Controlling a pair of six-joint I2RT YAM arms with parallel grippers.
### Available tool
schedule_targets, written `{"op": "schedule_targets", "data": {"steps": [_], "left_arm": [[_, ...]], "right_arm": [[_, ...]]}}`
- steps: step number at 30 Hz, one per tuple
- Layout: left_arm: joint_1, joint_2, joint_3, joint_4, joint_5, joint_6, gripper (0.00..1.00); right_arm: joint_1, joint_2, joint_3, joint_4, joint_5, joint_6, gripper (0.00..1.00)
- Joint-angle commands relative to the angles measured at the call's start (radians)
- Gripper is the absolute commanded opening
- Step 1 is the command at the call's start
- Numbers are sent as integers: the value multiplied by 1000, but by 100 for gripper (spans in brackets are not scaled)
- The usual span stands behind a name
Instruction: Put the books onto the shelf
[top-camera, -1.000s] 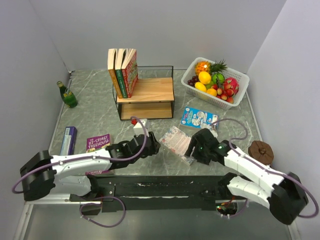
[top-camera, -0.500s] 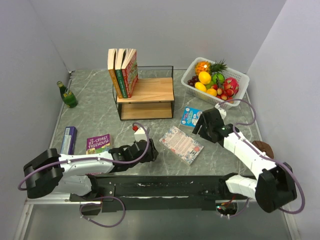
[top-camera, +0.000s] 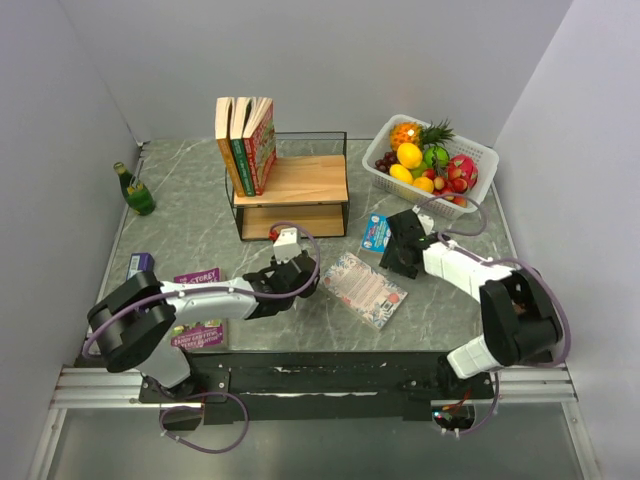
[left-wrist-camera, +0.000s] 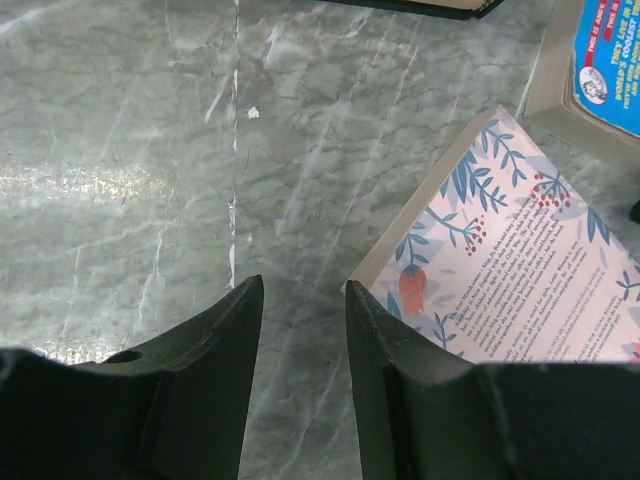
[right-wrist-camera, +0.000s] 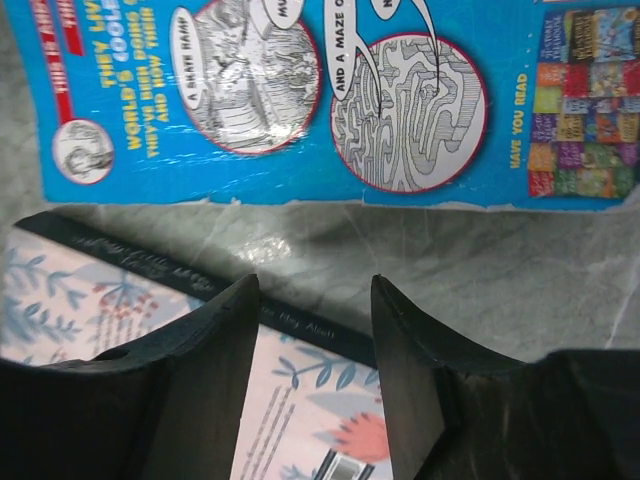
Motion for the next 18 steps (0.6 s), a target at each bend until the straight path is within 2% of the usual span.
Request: {"op": "schedule_targets", "data": {"steps": [1, 5, 10, 18], "left_arm": [[9, 20, 3, 55, -8, -16, 45], [31, 81, 8, 52, 33, -28, 44], [34, 91, -23, 64, 90, -40, 44], [34, -63, -146, 41, 63, -76, 44]], "right_arm": [[26, 68, 45, 30, 37, -16, 55], [93, 98, 39, 13, 22, -3, 53], [265, 53, 1, -30, -13, 46, 53], [474, -103, -143, -16, -133, 170, 54]]}}
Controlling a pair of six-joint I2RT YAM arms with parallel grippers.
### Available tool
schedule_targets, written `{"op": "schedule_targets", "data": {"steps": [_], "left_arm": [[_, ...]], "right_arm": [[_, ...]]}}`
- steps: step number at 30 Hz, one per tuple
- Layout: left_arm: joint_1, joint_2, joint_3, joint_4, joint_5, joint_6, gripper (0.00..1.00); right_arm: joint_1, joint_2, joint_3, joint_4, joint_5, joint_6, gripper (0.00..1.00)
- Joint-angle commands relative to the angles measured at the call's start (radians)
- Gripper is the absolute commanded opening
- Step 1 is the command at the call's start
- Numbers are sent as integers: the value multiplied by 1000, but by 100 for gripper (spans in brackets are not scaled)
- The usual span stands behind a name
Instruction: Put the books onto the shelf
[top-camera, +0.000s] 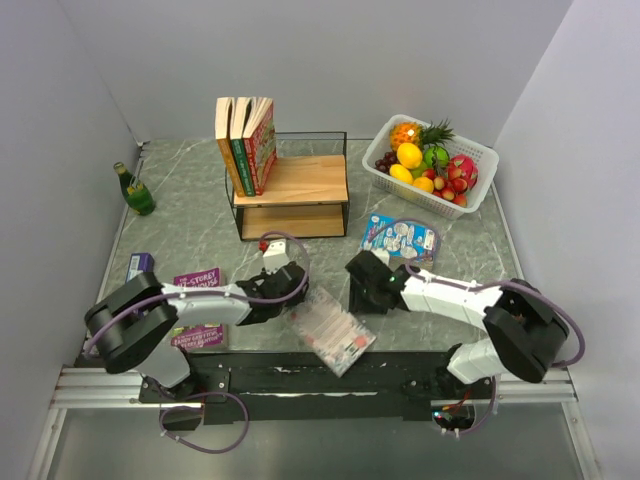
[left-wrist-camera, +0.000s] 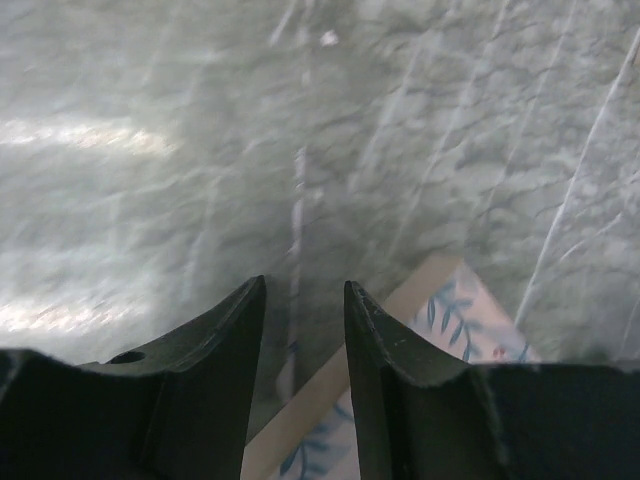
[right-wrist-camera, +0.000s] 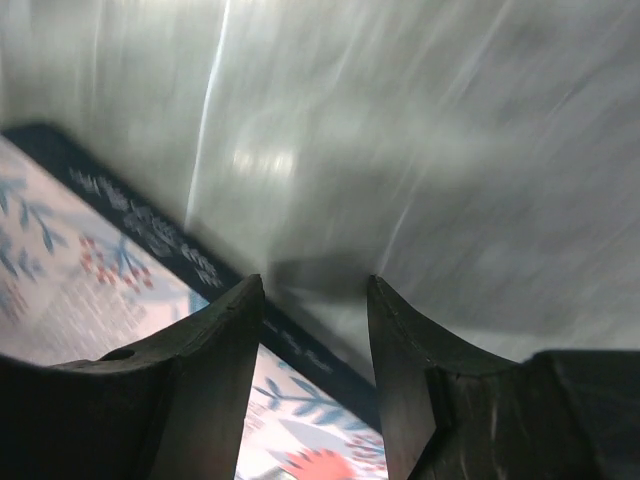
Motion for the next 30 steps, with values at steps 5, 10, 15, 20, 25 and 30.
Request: {"op": "schedule_targets", "data": {"steps": [5, 10, 15, 20, 25, 30], "left_arm": [[-1, -165, -13, -141, -100, -9, 43], [-8, -470, -39, -236, -102, 12, 44], [-17, -806, -183, -219, 137, -49, 52], [-23, -917, -288, -307, 327, -233, 52], [-28, -815, -257, -371, 418, -224, 52], [-28, -730, -307, -309, 565, -239, 54]], "right_arm": [[192, -88, -29, -55, -72, 141, 55], [184, -236, -18, -115, 19, 165, 80], [77, -320, -43, 33, -181, 70, 95], [51, -254, -52, 136, -447, 0, 98], [80, -260, -124, 152, -472, 24, 98], [95, -242, -176, 161, -454, 21, 98]]}}
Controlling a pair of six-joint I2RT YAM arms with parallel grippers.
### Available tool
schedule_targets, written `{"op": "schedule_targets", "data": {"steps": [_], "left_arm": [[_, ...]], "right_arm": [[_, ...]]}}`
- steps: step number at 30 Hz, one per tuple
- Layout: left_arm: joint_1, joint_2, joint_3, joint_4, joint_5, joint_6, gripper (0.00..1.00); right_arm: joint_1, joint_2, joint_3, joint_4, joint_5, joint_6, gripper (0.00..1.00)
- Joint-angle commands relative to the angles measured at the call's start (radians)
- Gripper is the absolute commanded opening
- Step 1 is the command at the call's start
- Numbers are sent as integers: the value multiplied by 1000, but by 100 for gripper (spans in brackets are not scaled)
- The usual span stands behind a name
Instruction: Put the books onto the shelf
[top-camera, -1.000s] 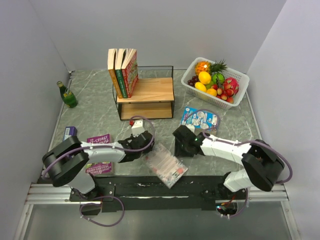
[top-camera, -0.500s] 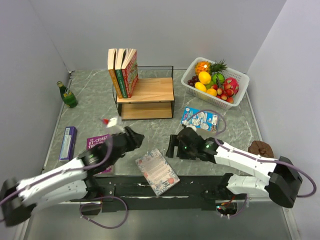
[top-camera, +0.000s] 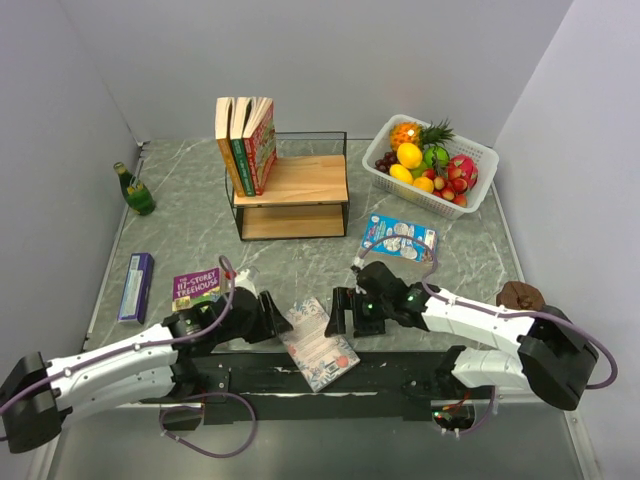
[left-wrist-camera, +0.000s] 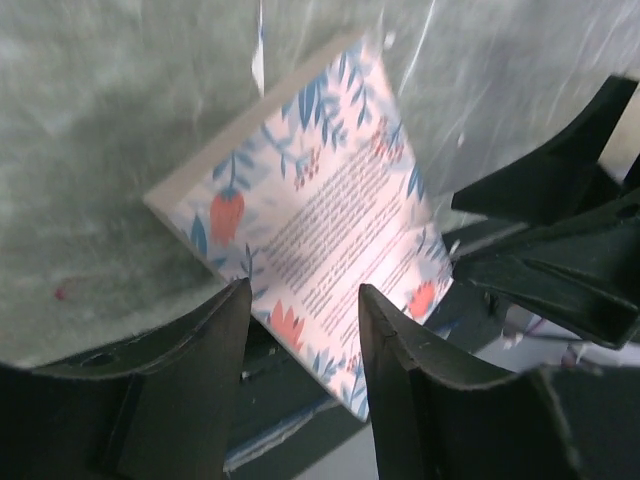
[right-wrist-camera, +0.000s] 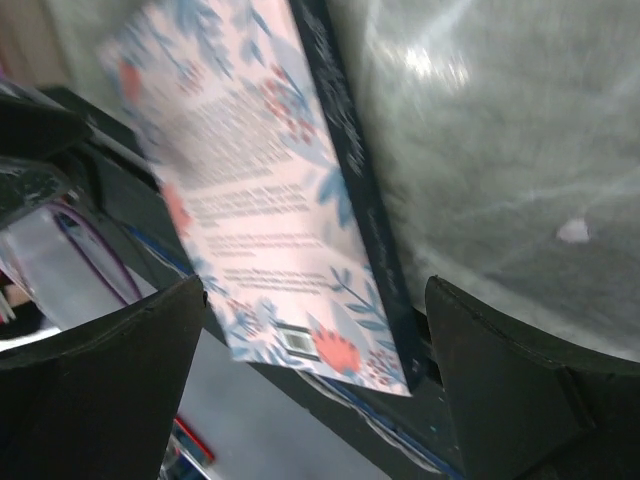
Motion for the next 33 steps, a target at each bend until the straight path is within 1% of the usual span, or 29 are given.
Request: {"op": "schedule_targets", "data": {"steps": [1, 3, 4, 5, 6, 8, 10, 11, 14, 15, 17, 18, 22, 26, 27, 29, 30, 32, 33], "left_arm": [[-7, 38, -36, 50, 223, -49, 54], [-7, 17, -70, 69, 262, -84, 61], [-9, -23, -79, 67, 279, -101, 66], [-9, -48, -89, 63, 296, -117, 86], [-10, -74, -99, 44, 303, -144, 93], [-12, -150, -98, -11, 293, -173, 95], [-15, -210, -86, -98, 277, -206, 95], [-17, -223, -87, -114, 274, -218, 95], [-20, -226, -125, -74, 296, -246, 93], [-20, -209, -145, -47, 311, -249, 92], [-21, -128, -142, -19, 306, -237, 89], [-24, -64, -117, -31, 278, -221, 89], [-76, 41, -66, -69, 209, -218, 90], [-110, 102, -102, 15, 213, -259, 90], [-113, 119, -122, 67, 216, -267, 90], [-118, 162, -142, 119, 228, -275, 90], [-121, 179, -158, 165, 231, -282, 89], [-125, 187, -165, 182, 227, -284, 89], [-127, 181, -173, 191, 222, -283, 89]], "right_arm": [[12, 6, -28, 37, -4, -17, 98], [12, 30, -27, 49, -2, -29, 98], [12, 41, -21, 55, -7, -30, 98], [12, 52, -21, 61, -13, -27, 98], [14, 67, -22, 67, -17, -23, 98], [12, 78, -33, 86, -30, -1, 95], [14, 78, -47, 104, -40, 17, 92], [15, 82, -47, 107, -40, 34, 92], [15, 93, -53, 139, -63, 60, 89], [17, 95, -56, 150, -74, 71, 85], [20, 102, -59, 167, -91, 98, 81], [25, 104, -61, 170, -94, 106, 77], [49, 124, -64, 205, -135, 150, 72], [92, 139, -67, 251, -163, 186, 72], [109, 144, -61, 254, -163, 189, 71], [123, 154, -57, 270, -169, 198, 69], [133, 157, -57, 277, -174, 203, 66], [143, 167, -59, 293, -186, 212, 62], [147, 171, -61, 314, -192, 212, 58]]}}
